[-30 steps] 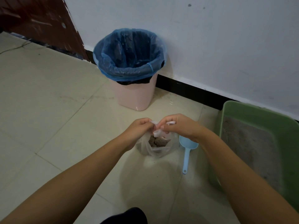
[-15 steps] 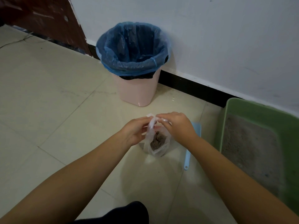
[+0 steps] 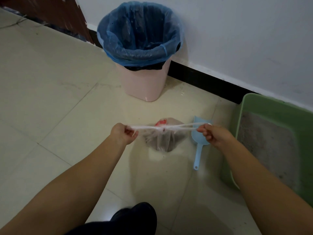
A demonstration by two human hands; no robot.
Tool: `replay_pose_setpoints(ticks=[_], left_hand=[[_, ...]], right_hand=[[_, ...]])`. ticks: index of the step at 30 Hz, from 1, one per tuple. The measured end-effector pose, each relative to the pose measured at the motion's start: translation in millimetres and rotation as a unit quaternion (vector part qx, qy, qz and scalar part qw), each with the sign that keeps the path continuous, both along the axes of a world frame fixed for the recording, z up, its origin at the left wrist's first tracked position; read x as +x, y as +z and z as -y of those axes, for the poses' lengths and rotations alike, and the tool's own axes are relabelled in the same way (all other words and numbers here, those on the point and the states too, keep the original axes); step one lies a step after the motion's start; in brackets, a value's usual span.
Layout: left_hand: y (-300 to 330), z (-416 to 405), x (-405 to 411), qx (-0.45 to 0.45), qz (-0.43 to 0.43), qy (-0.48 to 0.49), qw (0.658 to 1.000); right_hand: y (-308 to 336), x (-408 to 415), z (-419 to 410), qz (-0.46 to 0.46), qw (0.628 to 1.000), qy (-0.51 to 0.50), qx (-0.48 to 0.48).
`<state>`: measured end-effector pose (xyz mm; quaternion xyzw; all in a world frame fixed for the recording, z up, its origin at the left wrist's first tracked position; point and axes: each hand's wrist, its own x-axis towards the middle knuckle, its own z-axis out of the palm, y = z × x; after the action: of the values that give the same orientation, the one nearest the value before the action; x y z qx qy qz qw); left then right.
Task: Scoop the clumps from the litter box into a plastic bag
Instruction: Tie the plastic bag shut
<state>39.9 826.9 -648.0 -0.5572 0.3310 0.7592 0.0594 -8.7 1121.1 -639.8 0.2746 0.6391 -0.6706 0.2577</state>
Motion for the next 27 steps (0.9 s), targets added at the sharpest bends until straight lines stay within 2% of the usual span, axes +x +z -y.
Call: replay_pose_setpoints(ticks=[4,7,10,12,13,14,15,17,19,20,21,22,23,24,27], left_hand=[[-17.0,10.8,2.8,0.013,0.020,0.073,0.997],[-24.9,12.4,12.0,-0.002,0.003,0.073,0.997],[-22.1,17.1,10.6,-0.071,-0.063,0.009,0.995],[-11.9,12.0,3.9,-0.121,-0.121,-0.072,0.983],[-6.0,5.3,-0.1,-0.169,-0.142,-0.133,0.966],[-0.8,-3.2,-3.4,-0.247,-0.152,-0.211,0.934],[2.0,-12.3,-5.2,-0.345,-0.155,-0.293,0.878],[2.1,-30.4,-5.2,-0.502,-0.172,-0.440,0.724],[-4.7,-44.1,0.0,-0.548,-0.188,-0.564,0.589],[-10.8,-49.1,3.0,-0.562,-0.175,-0.622,0.516],[-18.0,-52.4,6.4,-0.580,-0.147,-0.674,0.433],[-23.6,-55.4,9.7,-0.593,-0.115,-0.710,0.362],[-27.0,-58.4,11.9,-0.606,-0.086,-0.724,0.318],[-28.8,-60.9,12.3,-0.617,-0.065,-0.725,0.299],[-22.0,-66.6,2.5,-0.643,-0.072,-0.696,0.313]], right_hand=[[-19.6,1.2,-11.1,0.056,0.996,-0.074,-0.020],[-27.1,7.2,-3.3,0.067,0.991,-0.115,-0.015],[-22.2,3.6,12.1,-0.008,0.993,-0.100,0.054],[-15.3,-1.8,26.5,-0.099,0.984,-0.011,0.148],[-10.1,-3.0,36.4,-0.154,0.965,0.062,0.201],[-4.5,-1.9,46.9,-0.208,0.934,0.151,0.247],[0.7,1.2,58.5,-0.255,0.890,0.250,0.284],[-1.6,9.2,78.5,-0.292,0.769,0.454,0.341],[-11.3,19.8,90.3,-0.293,0.630,0.579,0.428],[-18.4,23.3,91.8,-0.298,0.580,0.597,0.467],[-22.7,26.3,92.0,-0.301,0.551,0.599,0.498],[-28.5,27.5,91.9,-0.304,0.538,0.593,0.516],[-32.4,28.1,92.2,-0.310,0.536,0.586,0.523],[-35.0,26.9,92.8,-0.313,0.542,0.581,0.520],[-29.3,16.9,94.8,-0.325,0.597,0.556,0.478]])
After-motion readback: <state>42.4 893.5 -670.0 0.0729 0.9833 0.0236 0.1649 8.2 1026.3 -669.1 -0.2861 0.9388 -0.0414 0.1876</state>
